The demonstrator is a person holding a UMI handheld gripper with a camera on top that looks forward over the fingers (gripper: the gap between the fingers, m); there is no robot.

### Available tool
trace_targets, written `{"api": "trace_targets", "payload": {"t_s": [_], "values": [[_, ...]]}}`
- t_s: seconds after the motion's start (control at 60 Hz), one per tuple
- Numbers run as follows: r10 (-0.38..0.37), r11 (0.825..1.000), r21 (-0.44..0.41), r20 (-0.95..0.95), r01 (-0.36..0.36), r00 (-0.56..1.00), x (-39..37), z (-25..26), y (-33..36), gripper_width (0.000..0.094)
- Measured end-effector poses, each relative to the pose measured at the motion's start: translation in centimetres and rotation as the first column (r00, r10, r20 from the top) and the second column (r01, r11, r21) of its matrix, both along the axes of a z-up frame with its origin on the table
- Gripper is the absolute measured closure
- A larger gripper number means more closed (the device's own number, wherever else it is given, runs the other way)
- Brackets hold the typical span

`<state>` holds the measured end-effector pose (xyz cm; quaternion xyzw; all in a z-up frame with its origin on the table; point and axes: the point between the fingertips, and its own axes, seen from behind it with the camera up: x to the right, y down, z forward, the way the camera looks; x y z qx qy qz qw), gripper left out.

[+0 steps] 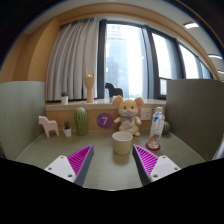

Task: Pour water

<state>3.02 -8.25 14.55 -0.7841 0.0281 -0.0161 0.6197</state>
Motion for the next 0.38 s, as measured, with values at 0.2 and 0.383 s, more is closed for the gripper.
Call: {"api": "trace_targets", "payload": {"t_s": [0.2,0.383], "values": [[0.076,0.997,0.024,0.003,-0.076,0.997,-4.4,1.8,-1.4,0.014],[0.092,0.995,0.033,0.017,-0.092,0.996,-5.6,2.4,-2.5,0.0141]]}}
